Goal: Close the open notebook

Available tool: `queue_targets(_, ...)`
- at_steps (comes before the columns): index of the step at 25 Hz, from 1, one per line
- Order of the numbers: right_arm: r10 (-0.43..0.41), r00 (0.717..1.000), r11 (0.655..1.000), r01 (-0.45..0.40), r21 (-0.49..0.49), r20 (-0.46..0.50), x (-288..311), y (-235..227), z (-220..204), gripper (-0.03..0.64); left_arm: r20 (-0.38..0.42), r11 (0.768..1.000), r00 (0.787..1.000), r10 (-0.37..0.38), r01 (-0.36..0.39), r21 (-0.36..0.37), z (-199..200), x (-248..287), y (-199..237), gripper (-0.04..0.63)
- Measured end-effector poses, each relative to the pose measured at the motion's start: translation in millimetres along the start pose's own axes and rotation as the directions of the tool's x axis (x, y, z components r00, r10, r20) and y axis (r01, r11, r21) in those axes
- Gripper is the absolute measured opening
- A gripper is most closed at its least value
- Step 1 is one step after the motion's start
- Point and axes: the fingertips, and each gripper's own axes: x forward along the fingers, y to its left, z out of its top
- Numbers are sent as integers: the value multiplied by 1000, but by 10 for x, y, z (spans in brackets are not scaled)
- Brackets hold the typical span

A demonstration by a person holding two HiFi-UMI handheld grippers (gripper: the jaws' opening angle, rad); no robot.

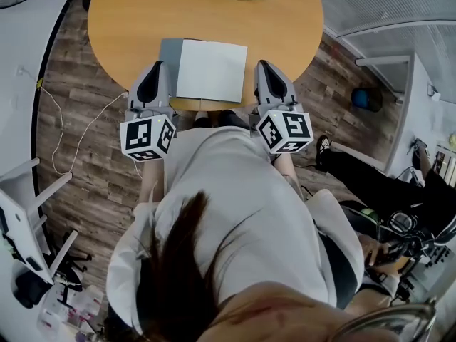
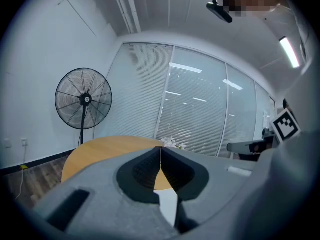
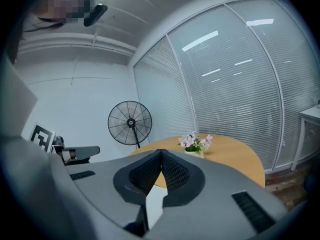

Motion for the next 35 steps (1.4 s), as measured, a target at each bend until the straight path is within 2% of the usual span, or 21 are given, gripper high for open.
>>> queue_targets(8,-34,999,999,34,1,8,-66,50,-34,3,-21,1000,999,-30,30,9,-60,-88,85,18)
queue_targets(18,-54,998,999,54,2,18,-206,135,-74,3,-40,999,999,-32,33,24,-132,-233,139,18)
queue_targets(24,-61,998,998,61,-1,24,-274,158,-87,3,-77,999,996,-43,44,12,-233,-285,171,23)
queue_targets(25,-62,998,998,62,-1,24,-289,172,-94,3,-86,999,995,-42,43,11,-257,-302,187,36)
queue_targets(27,-64,998,998,64,-2,23,-315,197,-107,3,-115,999,993,-38,39,8,-331,-329,231,137)
queue_targets(31,-68,997,998,68,-5,22,-353,235,-134,3,-193,1000,981,-24,26,7,-591,-347,352,177)
queue_targets(35,-73,997,997,73,-4,15,-388,266,-136,3,-286,1000,958,-19,13,-23,-930,-358,447,229)
